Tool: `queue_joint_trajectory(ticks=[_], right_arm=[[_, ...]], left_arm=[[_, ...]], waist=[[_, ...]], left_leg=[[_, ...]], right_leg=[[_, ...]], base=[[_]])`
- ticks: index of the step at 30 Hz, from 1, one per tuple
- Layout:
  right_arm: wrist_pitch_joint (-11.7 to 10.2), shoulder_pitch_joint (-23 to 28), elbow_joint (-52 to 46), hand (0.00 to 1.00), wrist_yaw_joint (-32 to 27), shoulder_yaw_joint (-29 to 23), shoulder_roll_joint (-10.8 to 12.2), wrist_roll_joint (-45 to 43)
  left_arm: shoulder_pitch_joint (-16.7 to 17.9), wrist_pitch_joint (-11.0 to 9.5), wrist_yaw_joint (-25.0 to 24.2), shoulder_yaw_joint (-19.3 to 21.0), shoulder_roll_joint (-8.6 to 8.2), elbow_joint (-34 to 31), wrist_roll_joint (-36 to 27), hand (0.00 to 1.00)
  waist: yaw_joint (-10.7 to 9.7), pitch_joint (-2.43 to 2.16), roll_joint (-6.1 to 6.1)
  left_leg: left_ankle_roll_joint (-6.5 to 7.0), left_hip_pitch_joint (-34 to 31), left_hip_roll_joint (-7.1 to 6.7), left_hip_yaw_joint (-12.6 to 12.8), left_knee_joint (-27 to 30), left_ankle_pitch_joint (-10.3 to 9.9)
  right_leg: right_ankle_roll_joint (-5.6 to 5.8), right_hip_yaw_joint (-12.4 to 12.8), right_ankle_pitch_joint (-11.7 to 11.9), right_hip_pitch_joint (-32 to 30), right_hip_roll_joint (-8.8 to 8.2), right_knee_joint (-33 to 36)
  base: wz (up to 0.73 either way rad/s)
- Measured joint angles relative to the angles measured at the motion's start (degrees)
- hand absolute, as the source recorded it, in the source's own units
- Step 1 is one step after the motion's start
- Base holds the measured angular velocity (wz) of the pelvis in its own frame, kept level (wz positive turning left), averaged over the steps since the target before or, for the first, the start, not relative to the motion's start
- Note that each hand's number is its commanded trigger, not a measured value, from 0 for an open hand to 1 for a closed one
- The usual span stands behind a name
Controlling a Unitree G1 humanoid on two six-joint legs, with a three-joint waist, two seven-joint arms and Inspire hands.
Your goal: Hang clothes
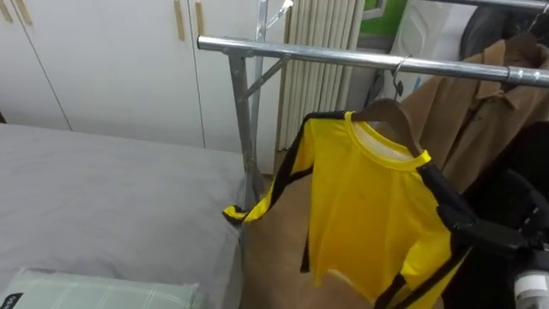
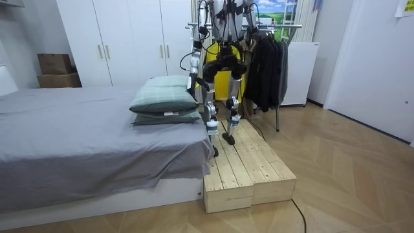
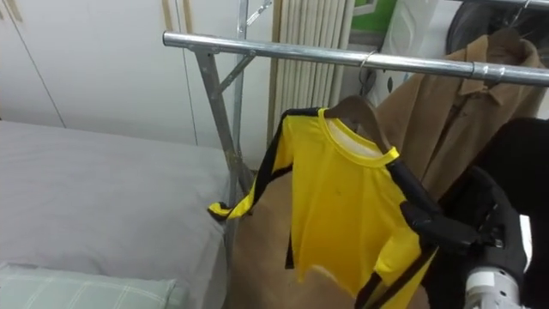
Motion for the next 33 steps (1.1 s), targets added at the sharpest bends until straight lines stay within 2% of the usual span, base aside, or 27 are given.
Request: queue_joint_trajectory(ticks=[7,9,15,19,24,27,33], right_arm=[[0.0,5.0,0.0,0.0,0.6,-0.4,0.0,0.0],[0.0,6.8,0.0,0.0,1.2,-0.8,0.0,0.0],[-0.1,11.0,2.1,0.0,2.2,-2.3,0.0,-0.6],[-0.3,13.3,9.2,0.0,3.2,-2.1,0.9,-3.4],[-0.2,14.6,25.1,0.0,5.7,-2.0,2.7,-4.7],[-0.5,16.5,30.1,0.0,8.0,-2.0,3.7,-5.0],[-1.3,16.4,40.6,0.0,11.3,-1.8,4.9,-4.8]], left_arm=[[0.9,0.0,0.0,0.0,0.0,0.0,0.0,0.0],[1.5,0.0,-0.2,0.0,0.0,0.0,0.0,0.0],[1.7,0.0,-0.8,0.0,0.0,0.1,0.0,0.0],[1.8,0.0,-0.8,0.4,0.0,-0.1,-0.8,0.0],[1.8,0.0,-0.8,0.4,0.08,-0.1,-0.9,0.0],[1.9,0.0,-0.8,0.6,0.12,-0.1,-0.8,0.0],[1.9,0.0,-0.8,0.2,0.13,0.0,-1.3,0.0]], waist=[[-1.2,0.12,-0.01],[-2.3,0.13,0.01],[-3.0,0.37,0.14],[-3.1,0.36,0.0],[-3.2,0.35,-0.49],[-3.1,0.37,-0.48],[-3.1,0.46,-0.36]], left_leg=[[-0.03,0.3,0.07,0.3,-0.4,0.0],[-0.11,0.2,0.13,0.5,-0.5,-0.1],[-0.12,0.4,0.13,0.8,-0.6,-0.1],[-0.09,0.3,0.11,0.7,-0.6,-0.2],[-0.07,0.4,0.05,0.7,-0.7,-0.2],[-0.08,0.5,0.07,0.7,-0.8,-0.2],[-0.08,0.6,0.07,0.8,-0.8,-0.2]], right_leg=[[0.01,1.2,0.0,-0.1,0.68,0.1],[0.01,1.6,0.0,-0.3,0.73,0.1],[-0.1,2.0,0.1,-0.5,0.73,0.2],[0.01,1.9,0.0,-0.5,0.7,0.3],[-0.01,2.0,0.0,-0.6,0.72,0.4],[-0.18,2.2,0.1,-0.5,0.81,0.2],[-0.23,2.3,0.2,-0.4,0.8,0.2]], base=[[-0.1],[-0.11],[-0.04],[0.0],[0.0],[-0.02],[0.0]])
